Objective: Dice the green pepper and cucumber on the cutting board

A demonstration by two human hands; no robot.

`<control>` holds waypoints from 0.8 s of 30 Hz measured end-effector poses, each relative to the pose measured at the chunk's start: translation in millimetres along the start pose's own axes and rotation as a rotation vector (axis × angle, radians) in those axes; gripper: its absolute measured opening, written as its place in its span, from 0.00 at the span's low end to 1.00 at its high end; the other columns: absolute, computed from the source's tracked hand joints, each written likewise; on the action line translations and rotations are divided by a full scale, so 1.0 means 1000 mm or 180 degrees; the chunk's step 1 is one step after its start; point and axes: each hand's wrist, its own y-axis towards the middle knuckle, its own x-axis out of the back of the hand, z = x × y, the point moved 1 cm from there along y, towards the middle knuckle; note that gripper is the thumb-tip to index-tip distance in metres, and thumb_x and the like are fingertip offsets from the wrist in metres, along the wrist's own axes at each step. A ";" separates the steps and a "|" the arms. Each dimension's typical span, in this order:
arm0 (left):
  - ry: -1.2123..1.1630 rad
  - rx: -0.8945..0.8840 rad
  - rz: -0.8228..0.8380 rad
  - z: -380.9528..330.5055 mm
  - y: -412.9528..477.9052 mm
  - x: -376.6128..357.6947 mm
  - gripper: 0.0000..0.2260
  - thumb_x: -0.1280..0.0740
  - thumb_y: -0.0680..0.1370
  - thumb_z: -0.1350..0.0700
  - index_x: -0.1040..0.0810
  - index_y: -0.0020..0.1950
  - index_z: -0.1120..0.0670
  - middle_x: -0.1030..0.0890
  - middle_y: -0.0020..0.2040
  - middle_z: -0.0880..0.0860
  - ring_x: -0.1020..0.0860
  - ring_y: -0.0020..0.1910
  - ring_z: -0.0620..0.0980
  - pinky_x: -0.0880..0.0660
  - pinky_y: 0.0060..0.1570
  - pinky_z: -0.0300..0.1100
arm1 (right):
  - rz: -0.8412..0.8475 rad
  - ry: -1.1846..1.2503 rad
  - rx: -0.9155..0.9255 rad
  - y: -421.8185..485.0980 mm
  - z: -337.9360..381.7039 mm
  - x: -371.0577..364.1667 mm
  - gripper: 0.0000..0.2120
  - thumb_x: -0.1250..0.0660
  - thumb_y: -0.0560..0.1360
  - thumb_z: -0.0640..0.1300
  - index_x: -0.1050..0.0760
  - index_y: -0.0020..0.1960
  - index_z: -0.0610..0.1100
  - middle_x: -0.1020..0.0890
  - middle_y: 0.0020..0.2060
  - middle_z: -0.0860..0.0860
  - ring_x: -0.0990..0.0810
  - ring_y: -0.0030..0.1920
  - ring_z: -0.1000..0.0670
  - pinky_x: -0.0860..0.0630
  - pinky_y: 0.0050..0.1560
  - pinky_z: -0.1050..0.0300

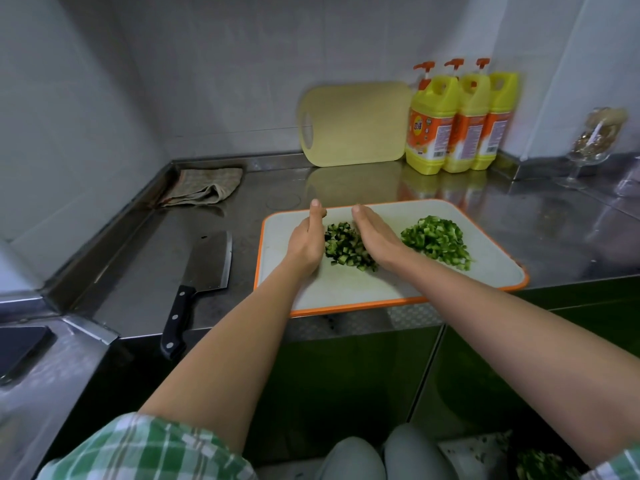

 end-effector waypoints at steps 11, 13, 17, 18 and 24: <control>-0.0652 0.0350 0.0252 -0.018 -0.020 -0.014 0.37 0.58 0.78 0.30 0.41 0.78 0.53 0.40 0.78 0.51 0.42 0.76 0.50 0.46 0.75 0.48 | -0.0111 0.0264 -0.0082 -0.010 0.012 -0.008 0.32 0.55 0.82 0.62 0.46 0.79 0.43 0.43 0.78 0.49 0.46 0.78 0.50 0.49 0.76 0.54; -0.0669 0.0311 0.0295 -0.021 -0.022 -0.014 0.32 0.61 0.81 0.37 0.45 0.79 0.55 0.43 0.78 0.51 0.45 0.77 0.49 0.48 0.74 0.45 | -0.0057 0.0248 -0.0170 -0.010 0.008 -0.006 0.33 0.56 0.82 0.63 0.48 0.79 0.44 0.45 0.78 0.49 0.47 0.78 0.50 0.50 0.77 0.53; -0.0650 0.0305 0.0545 -0.025 -0.028 -0.010 0.32 0.63 0.81 0.37 0.50 0.80 0.54 0.49 0.80 0.51 0.50 0.78 0.49 0.51 0.74 0.45 | 0.0338 0.0433 -0.0073 -0.016 0.013 -0.002 0.31 0.57 0.82 0.61 0.50 0.80 0.45 0.46 0.78 0.51 0.49 0.78 0.51 0.51 0.77 0.52; -0.0611 0.0309 0.0504 -0.025 -0.028 -0.008 0.31 0.62 0.82 0.37 0.49 0.80 0.54 0.48 0.80 0.51 0.49 0.78 0.49 0.50 0.74 0.45 | 0.0279 0.0503 -0.0065 -0.017 0.017 0.001 0.29 0.57 0.83 0.59 0.49 0.80 0.45 0.46 0.78 0.50 0.49 0.78 0.51 0.51 0.77 0.53; 0.0972 -0.0356 -0.0223 -0.024 -0.020 0.010 0.11 0.43 0.82 0.56 0.27 0.41 0.51 0.27 0.46 0.52 0.30 0.47 0.50 0.34 0.47 0.43 | -0.0607 0.0096 -0.0065 -0.018 0.019 0.016 0.19 0.44 0.81 0.36 0.32 0.72 0.39 0.26 0.68 0.43 0.27 0.67 0.44 0.31 0.68 0.51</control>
